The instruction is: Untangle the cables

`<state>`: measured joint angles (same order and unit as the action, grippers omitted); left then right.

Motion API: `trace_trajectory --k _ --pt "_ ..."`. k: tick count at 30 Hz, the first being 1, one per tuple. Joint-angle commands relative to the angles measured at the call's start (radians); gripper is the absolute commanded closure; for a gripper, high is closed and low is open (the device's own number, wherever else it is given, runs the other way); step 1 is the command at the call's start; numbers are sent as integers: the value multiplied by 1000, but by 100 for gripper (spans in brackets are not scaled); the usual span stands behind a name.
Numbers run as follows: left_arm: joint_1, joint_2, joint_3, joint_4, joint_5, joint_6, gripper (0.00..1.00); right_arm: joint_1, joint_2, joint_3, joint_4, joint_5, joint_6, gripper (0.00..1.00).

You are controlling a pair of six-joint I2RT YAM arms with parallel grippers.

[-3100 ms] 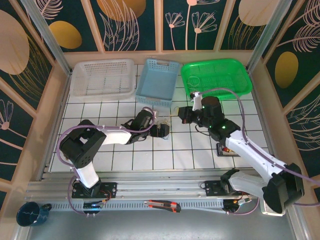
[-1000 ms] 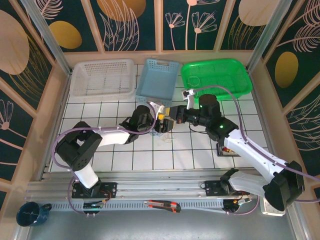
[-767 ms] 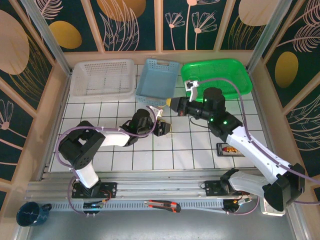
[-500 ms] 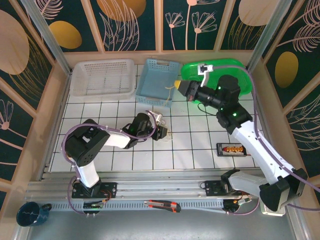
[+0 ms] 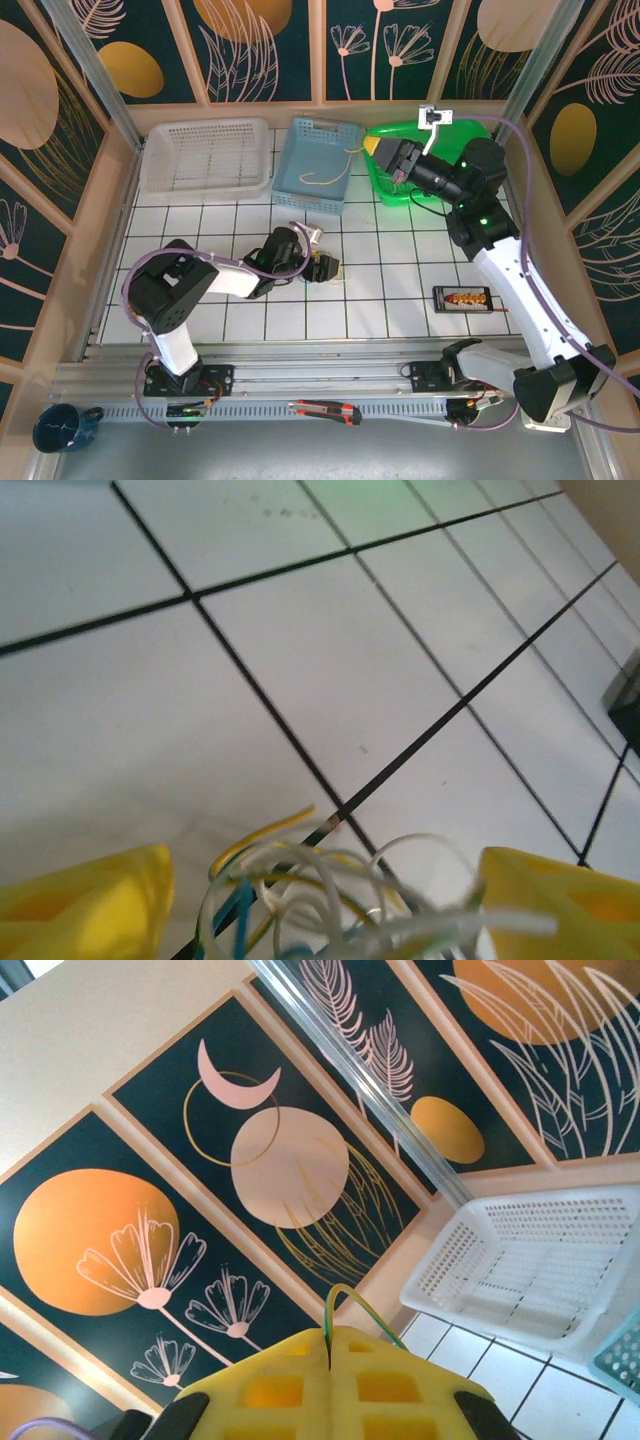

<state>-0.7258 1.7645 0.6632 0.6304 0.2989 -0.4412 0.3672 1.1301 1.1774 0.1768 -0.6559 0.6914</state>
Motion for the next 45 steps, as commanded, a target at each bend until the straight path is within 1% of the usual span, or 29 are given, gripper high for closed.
trace_trajectory --k 1,4,7,13,22,26,32,35,39,45 --pt "-4 -87 8 -12 0 -9 13 -28 -25 -63 44 -13 15 100" --pt "-3 -138 3 -44 -3 -13 6 -48 -38 -111 50 -13 16 100" --pt "-3 -192 -14 -64 -9 -20 1 -71 -51 -145 56 -14 18 100" --pt "-3 -307 -62 -67 -43 -56 1 -107 -53 -181 68 -21 22 100" --pt "8 -448 -62 -127 -159 -121 1 -129 -28 -196 97 -38 36 100" --pt "31 -492 -62 -80 -136 -186 1 -129 -17 -202 111 -45 46 100" --pt "81 -519 -46 3 -68 -336 1 -128 2 -227 170 -67 87 100" --pt "115 -502 -34 51 -38 -427 1 -126 5 -238 198 -75 110 100" --pt "140 -460 -29 185 3 -537 4 -117 4 -253 226 -76 133 100" --pt "140 -394 26 313 35 -619 9 -81 7 -264 239 -57 140 100"
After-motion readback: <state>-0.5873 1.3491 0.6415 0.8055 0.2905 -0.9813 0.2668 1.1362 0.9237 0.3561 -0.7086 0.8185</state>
